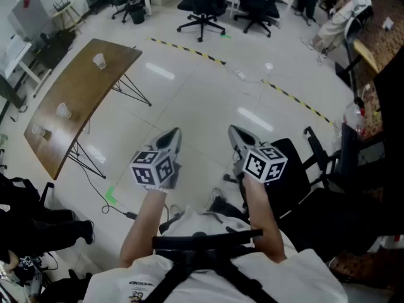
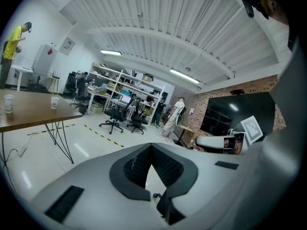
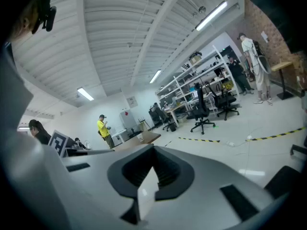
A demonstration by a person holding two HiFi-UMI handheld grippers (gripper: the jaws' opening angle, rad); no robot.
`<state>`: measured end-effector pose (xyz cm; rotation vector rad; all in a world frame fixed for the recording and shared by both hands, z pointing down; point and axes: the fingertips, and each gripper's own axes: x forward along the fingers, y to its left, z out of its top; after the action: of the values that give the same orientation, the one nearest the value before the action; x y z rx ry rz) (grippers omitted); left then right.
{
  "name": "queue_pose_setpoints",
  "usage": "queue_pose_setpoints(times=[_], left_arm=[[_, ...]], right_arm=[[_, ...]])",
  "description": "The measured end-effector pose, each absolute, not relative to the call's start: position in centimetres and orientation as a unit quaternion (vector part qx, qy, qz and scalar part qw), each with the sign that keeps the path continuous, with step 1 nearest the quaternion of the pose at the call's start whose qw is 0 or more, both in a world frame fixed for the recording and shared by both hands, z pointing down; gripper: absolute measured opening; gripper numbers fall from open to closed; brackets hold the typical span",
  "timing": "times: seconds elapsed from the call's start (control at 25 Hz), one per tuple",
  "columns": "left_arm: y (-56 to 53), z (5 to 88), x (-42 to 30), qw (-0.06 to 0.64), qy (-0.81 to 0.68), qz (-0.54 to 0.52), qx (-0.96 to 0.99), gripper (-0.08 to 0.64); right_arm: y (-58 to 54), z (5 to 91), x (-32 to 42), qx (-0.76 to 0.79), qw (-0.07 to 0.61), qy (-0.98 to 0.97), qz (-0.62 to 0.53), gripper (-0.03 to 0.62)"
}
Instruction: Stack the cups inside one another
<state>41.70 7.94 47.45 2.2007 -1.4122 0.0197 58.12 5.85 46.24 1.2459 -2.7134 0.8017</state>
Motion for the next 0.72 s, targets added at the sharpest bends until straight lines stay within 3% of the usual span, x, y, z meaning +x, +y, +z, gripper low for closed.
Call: queue_pose_setpoints(times=[0.72], left_arm=[[9.2, 47.7, 35.8, 0.263, -0.545, -0.009, 0.796, 0.002]], right_arm=[[6.0, 46.1, 51.7, 0.365, 0.02, -0.893, 0.262, 0.006]])
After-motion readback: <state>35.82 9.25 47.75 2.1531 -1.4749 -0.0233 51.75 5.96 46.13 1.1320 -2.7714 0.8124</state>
